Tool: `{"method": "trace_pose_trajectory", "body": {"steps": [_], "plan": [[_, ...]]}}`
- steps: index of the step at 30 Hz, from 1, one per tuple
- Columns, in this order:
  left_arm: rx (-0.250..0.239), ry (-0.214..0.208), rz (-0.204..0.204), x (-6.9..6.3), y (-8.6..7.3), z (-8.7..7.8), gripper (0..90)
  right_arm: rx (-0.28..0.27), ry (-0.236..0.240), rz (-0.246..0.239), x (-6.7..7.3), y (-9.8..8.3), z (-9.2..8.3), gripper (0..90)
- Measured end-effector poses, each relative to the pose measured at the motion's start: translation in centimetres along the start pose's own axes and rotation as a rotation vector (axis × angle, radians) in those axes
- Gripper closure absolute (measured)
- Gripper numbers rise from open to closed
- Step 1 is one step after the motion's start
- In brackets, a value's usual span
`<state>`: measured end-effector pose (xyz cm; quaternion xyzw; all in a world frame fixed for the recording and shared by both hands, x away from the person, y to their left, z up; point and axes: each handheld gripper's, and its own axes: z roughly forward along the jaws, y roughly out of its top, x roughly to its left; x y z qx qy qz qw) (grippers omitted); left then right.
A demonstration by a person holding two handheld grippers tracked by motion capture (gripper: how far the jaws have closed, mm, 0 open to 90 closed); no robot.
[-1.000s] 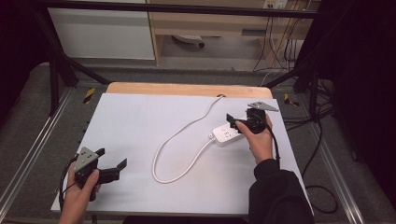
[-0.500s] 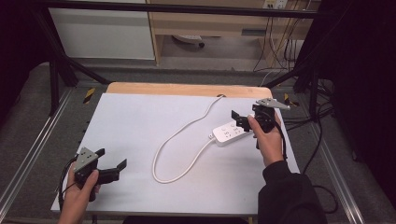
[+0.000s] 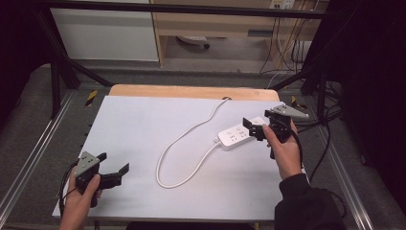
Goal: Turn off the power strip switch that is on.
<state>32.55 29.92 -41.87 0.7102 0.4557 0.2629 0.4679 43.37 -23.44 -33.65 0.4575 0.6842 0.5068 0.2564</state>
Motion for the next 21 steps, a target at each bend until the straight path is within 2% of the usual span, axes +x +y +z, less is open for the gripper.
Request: {"method": "trace_pose_trajectory", "body": {"steps": [13, 17, 21], "plan": [[0.005, -0.001, 0.0, 0.0, -0.1, -0.1, 4.8, -0.027, 0.007, -0.005, -0.6, -2.4, -2.9, 4.8], [0.003, -0.004, -0.003, -0.1, 0.0, -0.1, 4.8, -0.021, -0.012, -0.016, -0.8, -3.3, -3.4, 4.9], [0.005, -0.006, 0.002, -0.2, 0.0, -0.1, 4.8, -0.025, -0.013, 0.0, -1.0, -4.2, -4.1, 4.9]]}}
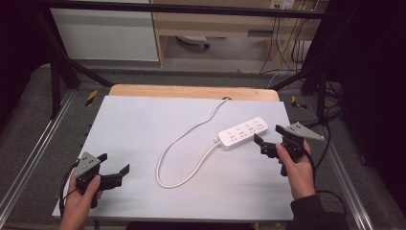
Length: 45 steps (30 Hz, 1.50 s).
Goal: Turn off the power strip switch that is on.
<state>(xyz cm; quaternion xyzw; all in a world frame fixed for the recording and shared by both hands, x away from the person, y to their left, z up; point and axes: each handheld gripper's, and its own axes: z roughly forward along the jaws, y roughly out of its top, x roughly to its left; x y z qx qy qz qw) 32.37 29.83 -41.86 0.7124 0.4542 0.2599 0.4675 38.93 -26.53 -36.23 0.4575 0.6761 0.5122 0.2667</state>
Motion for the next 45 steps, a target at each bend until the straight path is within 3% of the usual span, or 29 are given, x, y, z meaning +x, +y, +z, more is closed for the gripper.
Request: {"method": "trace_pose_trajectory", "body": {"steps": [14, 29, 34, 38, 45], "plan": [[0.004, 0.0, -0.002, 0.0, 0.0, 0.0, 4.9, 0.017, -0.009, 0.032, -0.5, -3.6, -2.0, 4.8], [0.004, -0.001, -0.003, 0.0, 0.0, 0.0, 5.0, 0.058, -0.016, 0.057, -0.3, -7.1, -2.8, 4.5], [0.004, -0.001, 0.001, -0.1, 0.0, 0.0, 5.1, 0.075, -0.018, 0.048, 0.0, -8.0, -2.7, 4.5], [0.001, -0.005, -0.001, -0.1, 0.0, -0.1, 5.1, 0.11, -0.016, 0.013, 0.5, -8.7, -2.3, 4.5], [-0.003, -0.007, 0.005, -0.1, 0.0, -0.1, 5.2, 0.167, 0.033, -0.015, 2.1, -9.6, -0.9, 4.3]]}}
